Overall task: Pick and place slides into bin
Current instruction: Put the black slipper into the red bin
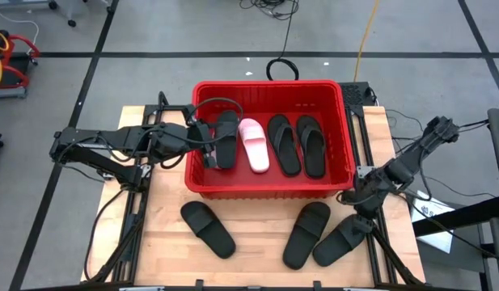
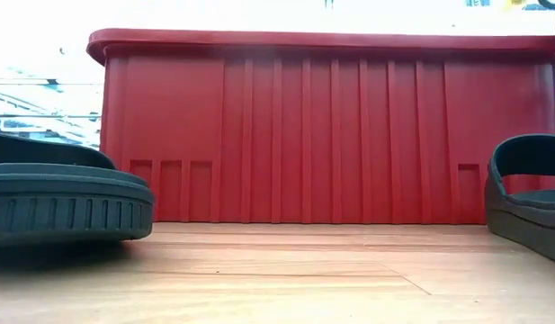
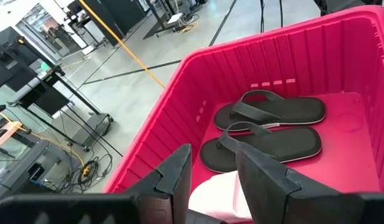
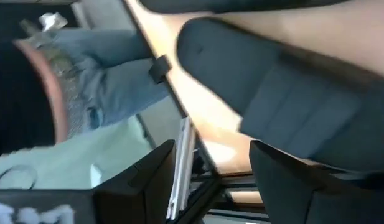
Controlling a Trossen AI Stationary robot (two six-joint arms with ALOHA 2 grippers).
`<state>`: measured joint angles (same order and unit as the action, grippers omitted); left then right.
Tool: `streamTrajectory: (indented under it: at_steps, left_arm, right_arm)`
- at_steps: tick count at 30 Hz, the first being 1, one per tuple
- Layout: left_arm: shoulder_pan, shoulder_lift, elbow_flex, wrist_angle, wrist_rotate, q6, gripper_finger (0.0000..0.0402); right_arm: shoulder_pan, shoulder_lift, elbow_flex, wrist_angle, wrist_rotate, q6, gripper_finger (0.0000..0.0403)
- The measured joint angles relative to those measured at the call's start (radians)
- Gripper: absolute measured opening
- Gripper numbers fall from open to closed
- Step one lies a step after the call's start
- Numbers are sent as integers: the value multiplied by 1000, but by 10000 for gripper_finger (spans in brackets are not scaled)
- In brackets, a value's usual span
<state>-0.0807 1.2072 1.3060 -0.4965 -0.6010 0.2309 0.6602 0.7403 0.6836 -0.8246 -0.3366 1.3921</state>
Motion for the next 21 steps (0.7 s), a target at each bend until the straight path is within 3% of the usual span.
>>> streamTrajectory:
  at_steps: [7, 15, 21]
  left_arm:
    - [0, 0, 0, 0, 0, 0, 134]
    - [1, 0, -1, 5, 17, -21, 134]
    - [1, 0, -1, 35, 18, -23, 134]
  right_arm:
    - [67, -2, -124, 183, -59, 144, 196]
    - [147, -1, -181, 173, -52, 215, 196]
    - [179, 0, -234, 176, 10, 292, 196]
